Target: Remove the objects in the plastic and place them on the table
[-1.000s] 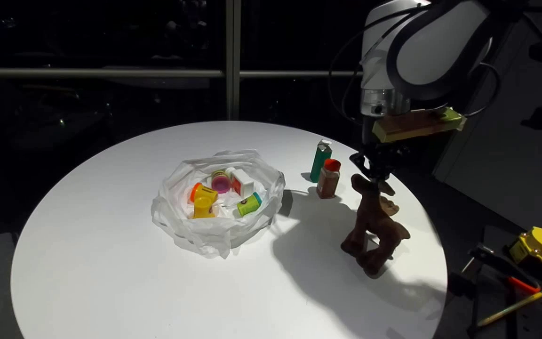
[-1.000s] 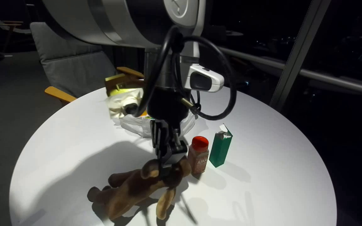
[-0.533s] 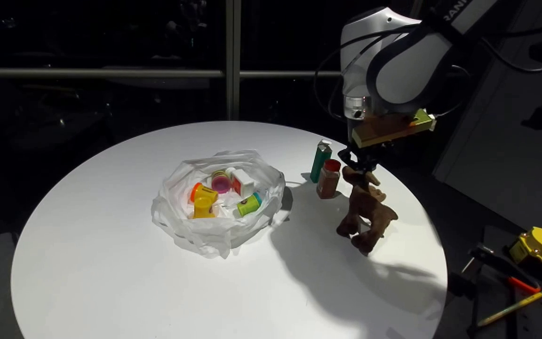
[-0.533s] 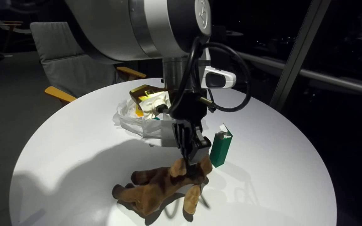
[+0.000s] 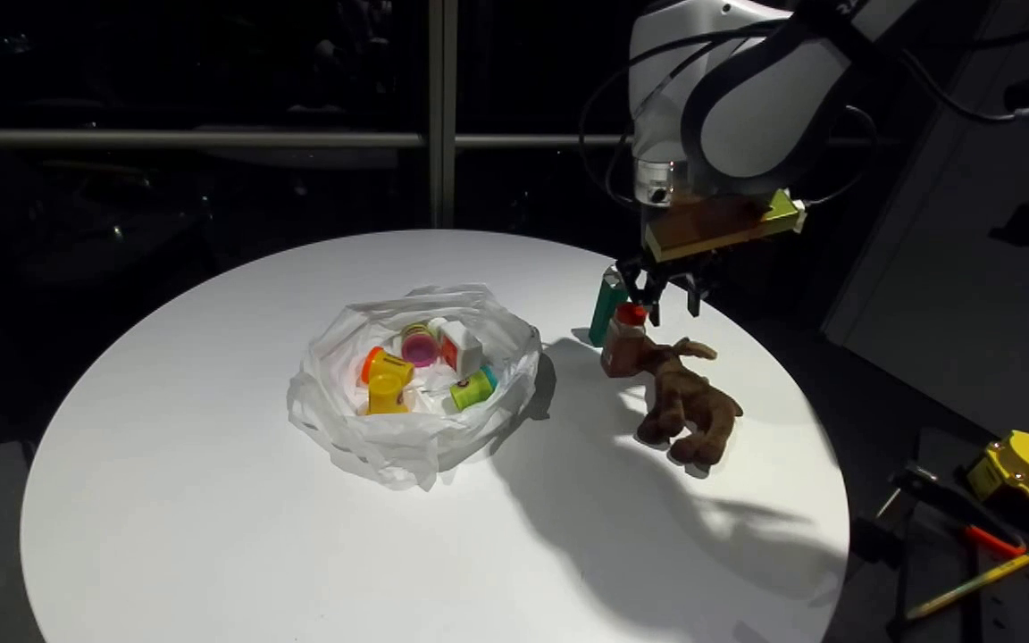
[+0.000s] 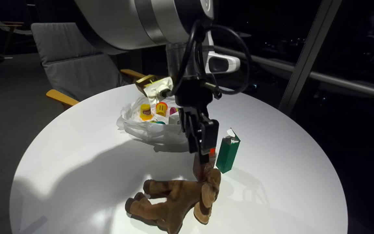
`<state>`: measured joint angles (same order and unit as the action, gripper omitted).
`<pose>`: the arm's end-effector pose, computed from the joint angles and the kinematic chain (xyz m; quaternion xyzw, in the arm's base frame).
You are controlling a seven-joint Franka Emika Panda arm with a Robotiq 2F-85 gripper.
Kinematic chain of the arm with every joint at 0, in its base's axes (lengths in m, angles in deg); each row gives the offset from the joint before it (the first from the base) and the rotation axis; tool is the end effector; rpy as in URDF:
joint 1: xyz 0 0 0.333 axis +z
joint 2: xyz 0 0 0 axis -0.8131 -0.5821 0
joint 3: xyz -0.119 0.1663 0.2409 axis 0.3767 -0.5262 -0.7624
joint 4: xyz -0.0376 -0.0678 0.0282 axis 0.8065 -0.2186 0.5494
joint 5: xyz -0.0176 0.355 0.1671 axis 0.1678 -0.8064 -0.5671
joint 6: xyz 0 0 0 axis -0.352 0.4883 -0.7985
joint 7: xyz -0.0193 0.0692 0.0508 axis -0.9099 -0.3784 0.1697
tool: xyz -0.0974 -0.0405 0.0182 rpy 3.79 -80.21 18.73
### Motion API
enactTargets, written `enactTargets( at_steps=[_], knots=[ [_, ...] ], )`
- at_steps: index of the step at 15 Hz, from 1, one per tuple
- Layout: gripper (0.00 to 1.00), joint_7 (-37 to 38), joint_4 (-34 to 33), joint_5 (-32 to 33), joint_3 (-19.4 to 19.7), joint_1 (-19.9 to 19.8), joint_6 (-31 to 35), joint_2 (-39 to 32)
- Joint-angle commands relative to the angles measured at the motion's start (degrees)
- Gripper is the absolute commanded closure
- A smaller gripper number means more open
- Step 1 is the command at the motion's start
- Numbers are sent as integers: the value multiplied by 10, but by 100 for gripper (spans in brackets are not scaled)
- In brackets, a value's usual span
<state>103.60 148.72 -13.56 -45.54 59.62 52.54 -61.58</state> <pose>0.5400 -0.0726 0.2084 0.9300 -0.3309 -0.0094 0.1598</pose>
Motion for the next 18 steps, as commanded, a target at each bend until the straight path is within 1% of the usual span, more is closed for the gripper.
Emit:
enactTargets(
  at_steps=[1, 2, 3, 5, 7, 9, 12, 15, 18],
  knots=[
    [15, 48, 18, 34, -7, 34, -10, 65],
    [6, 36, 12, 21, -23, 34, -10, 70],
    [1, 26, 8, 12, -37, 36, -13, 78],
    [0, -4, -13, -11, -70, 36, -8, 73],
    [0, -43, -41, -40, -103, 34, 2, 50],
    [0, -100, -68, -77, -129, 29, 20, 21],
    [0, -191, -130, -94, -143, 32, 1, -38],
    [0, -273, -190, -103, -141, 33, -4, -100],
    [0, -326, -248, -136, -146, 24, -21, -155]
  ],
)
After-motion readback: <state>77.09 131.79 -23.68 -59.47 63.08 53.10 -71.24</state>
